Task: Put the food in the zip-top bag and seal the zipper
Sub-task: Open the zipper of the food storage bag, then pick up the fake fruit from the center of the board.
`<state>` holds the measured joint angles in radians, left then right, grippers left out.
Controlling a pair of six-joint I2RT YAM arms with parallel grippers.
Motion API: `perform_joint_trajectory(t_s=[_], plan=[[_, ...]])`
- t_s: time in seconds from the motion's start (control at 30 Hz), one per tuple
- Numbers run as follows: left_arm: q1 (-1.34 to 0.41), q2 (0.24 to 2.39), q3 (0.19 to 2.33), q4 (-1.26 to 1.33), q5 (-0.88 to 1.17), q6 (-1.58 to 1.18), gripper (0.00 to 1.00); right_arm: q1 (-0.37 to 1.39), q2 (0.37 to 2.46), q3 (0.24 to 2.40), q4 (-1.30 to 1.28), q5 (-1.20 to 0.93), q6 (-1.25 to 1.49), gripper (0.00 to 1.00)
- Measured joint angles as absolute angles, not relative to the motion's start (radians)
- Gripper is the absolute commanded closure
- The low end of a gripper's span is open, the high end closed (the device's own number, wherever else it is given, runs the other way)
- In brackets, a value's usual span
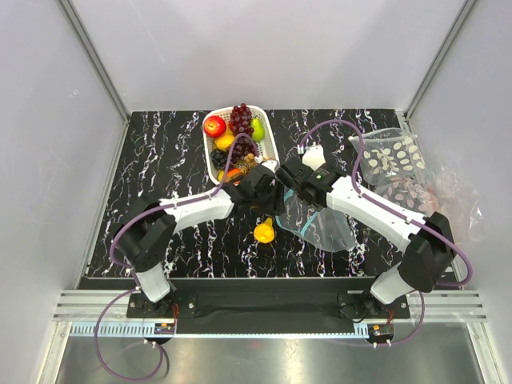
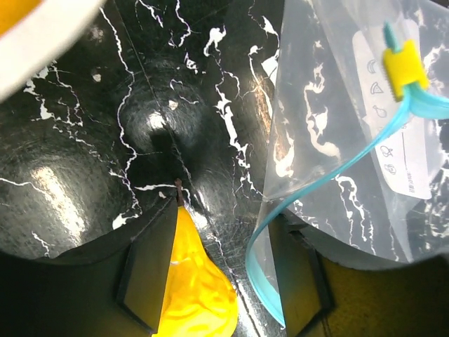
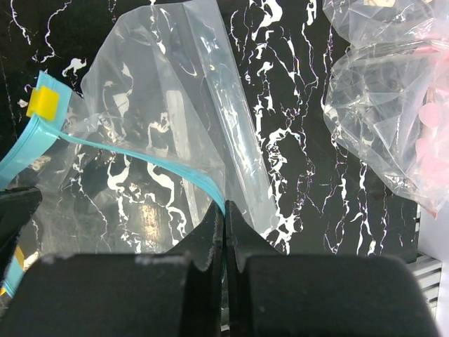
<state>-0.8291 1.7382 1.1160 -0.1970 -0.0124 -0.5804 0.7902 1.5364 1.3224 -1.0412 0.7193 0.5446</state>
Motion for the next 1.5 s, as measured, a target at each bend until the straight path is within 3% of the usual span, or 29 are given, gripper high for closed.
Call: perform_joint_trajectory(t_s=[0.23,0.4,0.67,1.0,1.5], plan=[[-0.781,1.707,1.103,-0.194,0.050,-0.578,0.32,0.792,1.536,1.322,-1.040,0.722,0.538,1.00],[-0.776,1.628,1.085,-0.203,0.074,-0.565,0.13,0.792,1.536,1.322,-1.040,0.722,0.537,1.00],[-0.743,1.465,1.012,-0.223,0.100,-0.554,0.01,0.793,1.536,1.319,-1.036,0.722,0.534,1.00],[-0.770,1.355,0.907,-0.279,0.053,-0.556,0.01,0.793,1.527,1.306,-1.018,0.720,0.534,1.00],[-0.872,1.471,0.882,-0.306,-0.035,-0.603,0.01,0.793,1.487,1.296,-1.015,0.717,0.535,1.00]])
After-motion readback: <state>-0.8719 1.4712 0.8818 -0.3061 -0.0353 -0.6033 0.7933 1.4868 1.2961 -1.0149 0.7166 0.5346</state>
